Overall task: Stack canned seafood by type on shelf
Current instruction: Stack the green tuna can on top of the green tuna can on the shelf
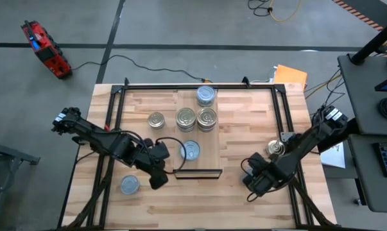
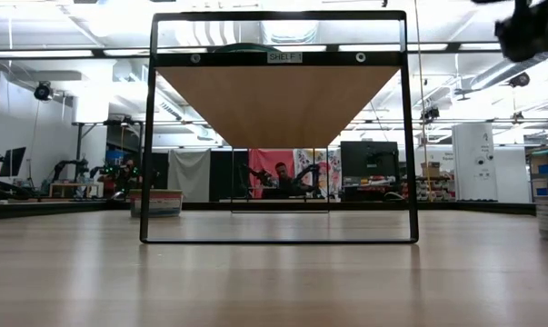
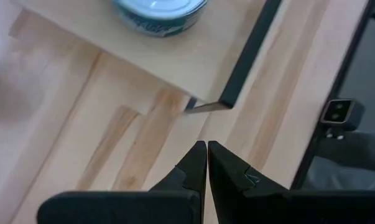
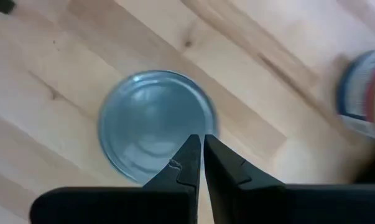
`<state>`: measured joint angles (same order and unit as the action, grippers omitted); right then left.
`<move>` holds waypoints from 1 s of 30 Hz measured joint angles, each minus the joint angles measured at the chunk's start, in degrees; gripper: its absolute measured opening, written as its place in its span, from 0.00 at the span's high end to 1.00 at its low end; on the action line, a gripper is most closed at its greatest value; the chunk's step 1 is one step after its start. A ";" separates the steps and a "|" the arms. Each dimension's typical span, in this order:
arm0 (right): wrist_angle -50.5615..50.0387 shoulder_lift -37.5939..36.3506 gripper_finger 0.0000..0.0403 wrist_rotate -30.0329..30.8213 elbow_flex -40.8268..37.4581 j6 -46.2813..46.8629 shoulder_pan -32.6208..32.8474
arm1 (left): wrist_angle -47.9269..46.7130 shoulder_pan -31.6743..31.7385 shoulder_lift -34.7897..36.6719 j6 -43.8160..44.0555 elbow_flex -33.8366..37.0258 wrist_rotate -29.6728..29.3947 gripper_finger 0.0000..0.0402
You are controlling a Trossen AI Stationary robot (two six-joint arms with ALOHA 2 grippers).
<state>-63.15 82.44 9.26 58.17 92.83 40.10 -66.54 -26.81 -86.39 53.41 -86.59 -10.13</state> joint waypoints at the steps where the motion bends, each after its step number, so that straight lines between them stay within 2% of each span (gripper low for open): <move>1: -0.58 -0.82 0.97 -0.02 0.35 -0.76 0.02 | 0.72 0.00 0.00 -0.24 0.00 0.00 1.00; 7: -0.51 -8.27 0.97 -0.04 -0.39 -2.44 0.61 | 4.04 -0.36 0.00 -0.38 0.00 -0.42 1.00; 13: -0.10 -16.40 0.97 3.77 -3.32 -1.11 0.65 | 10.25 -3.83 0.00 -2.32 0.02 -8.42 1.00; 17: 5.46 -19.73 0.97 4.64 -6.53 -1.50 0.65 | 13.29 -6.49 0.00 -1.85 0.02 -11.83 1.00; 24: 24.18 -18.14 0.97 6.10 -12.46 -8.70 1.83 | 16.55 -9.04 0.00 0.72 0.02 -16.10 1.00; 30: 23.92 -12.81 0.97 8.14 -12.78 -6.67 7.01 | 19.45 -9.22 0.01 0.74 0.02 -16.37 1.00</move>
<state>-39.24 69.63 17.40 45.39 86.16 47.11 -47.10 -36.02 -86.38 54.15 -86.56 -26.50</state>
